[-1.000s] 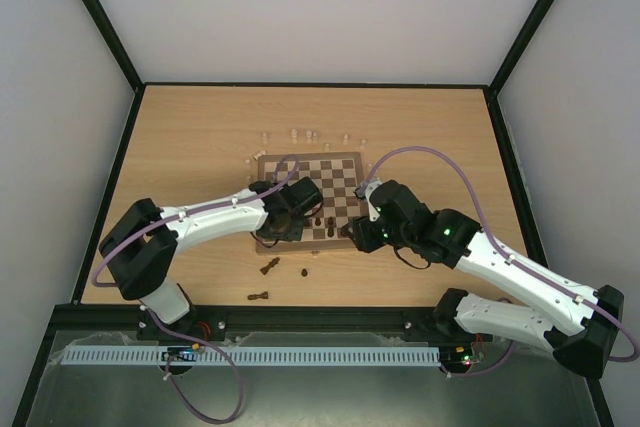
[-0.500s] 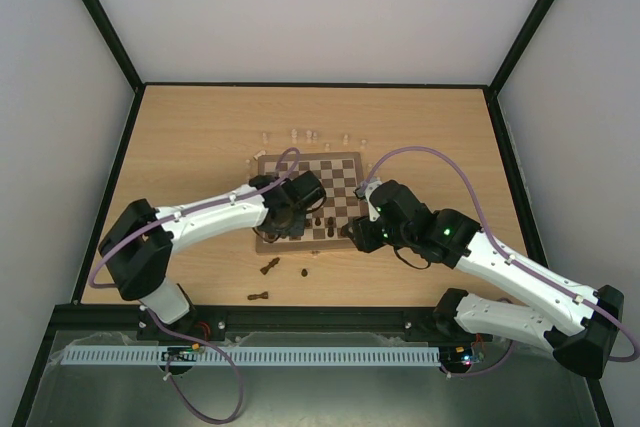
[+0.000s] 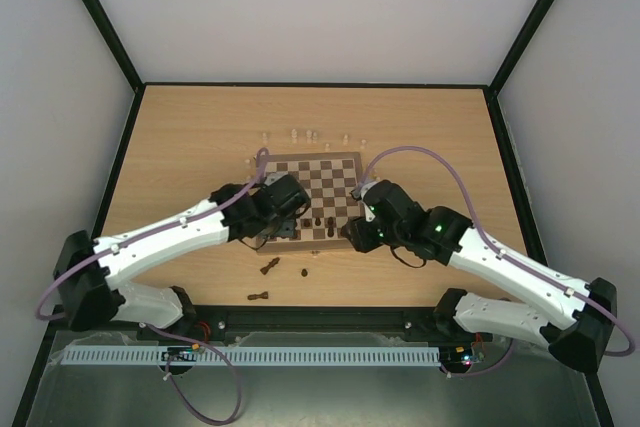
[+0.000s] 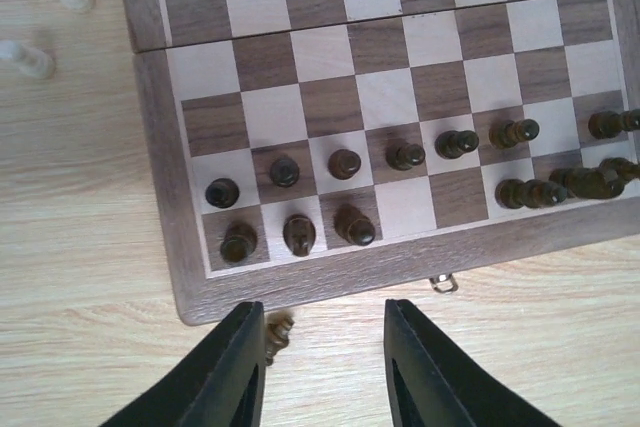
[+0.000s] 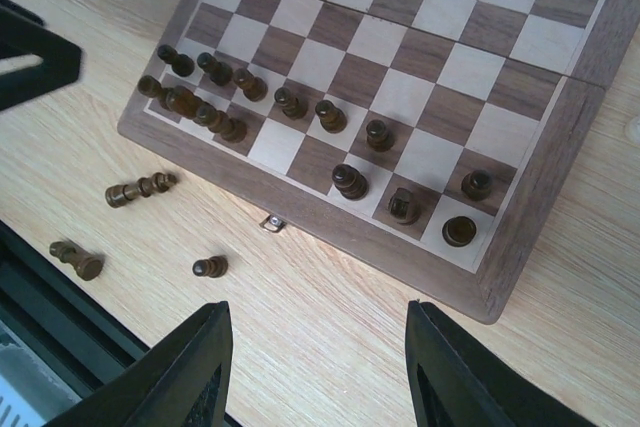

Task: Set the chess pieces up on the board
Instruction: Place the chess piece on the chessboard, then pick up the chess piece at the center of the board.

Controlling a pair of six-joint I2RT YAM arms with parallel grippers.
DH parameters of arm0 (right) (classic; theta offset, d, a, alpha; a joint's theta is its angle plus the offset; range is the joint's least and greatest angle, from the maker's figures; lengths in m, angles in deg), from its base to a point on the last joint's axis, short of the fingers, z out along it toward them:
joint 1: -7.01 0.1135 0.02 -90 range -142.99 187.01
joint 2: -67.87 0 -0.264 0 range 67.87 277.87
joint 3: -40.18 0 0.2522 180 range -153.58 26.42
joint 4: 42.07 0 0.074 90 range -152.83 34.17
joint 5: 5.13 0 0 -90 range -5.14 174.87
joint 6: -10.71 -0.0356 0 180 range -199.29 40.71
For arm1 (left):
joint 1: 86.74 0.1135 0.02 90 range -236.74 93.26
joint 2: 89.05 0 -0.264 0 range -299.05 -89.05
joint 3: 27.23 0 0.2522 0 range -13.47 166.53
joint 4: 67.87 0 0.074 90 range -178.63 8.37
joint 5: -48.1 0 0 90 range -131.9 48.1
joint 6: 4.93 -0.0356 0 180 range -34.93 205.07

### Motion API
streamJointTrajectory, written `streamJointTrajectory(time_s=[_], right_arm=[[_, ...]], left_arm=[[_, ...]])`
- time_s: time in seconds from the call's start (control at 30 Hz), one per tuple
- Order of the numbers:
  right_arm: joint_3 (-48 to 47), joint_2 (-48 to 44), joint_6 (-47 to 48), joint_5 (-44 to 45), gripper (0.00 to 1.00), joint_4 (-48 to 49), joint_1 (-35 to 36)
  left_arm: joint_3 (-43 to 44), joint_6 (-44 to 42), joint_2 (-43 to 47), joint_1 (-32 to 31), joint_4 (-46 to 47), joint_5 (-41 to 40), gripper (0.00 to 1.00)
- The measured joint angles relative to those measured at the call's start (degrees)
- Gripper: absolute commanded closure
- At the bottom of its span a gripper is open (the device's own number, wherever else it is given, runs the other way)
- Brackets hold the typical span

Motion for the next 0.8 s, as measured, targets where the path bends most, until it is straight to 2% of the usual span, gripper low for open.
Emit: streamJointTrajectory(time_s=[0.2,0.37,0.5,0.73,0.8], right_arm=[[0.00,3.56,-0.44,-0.37,0.32,-0.04,0.15],[-0.24,6.95,-1.62,-0.13,0.28,-0.07,2.27],[-1.25,9.25,-3.32,0.87,0.28,-0.11,5.20],[-2.86,13.94,-7.02,2.78,0.34,-0.11,10.25],[-3.34,15.61,-7.93,3.23,0.39,-0.26,11.65]], left_arm=[[-4.90,0.55,6.86,-0.52,1.84,-0.74,0.45],[-8.52,-0.31,12.46,-0.79,3.63,-1.11,0.26],[-10.69,-1.05,18.69,-0.85,5.49,-1.81,0.03],[-12.20,-2.51,23.54,-0.85,7.72,-3.23,0.01],[-12.55,-2.71,23.67,-0.83,8.09,-3.43,0.01]])
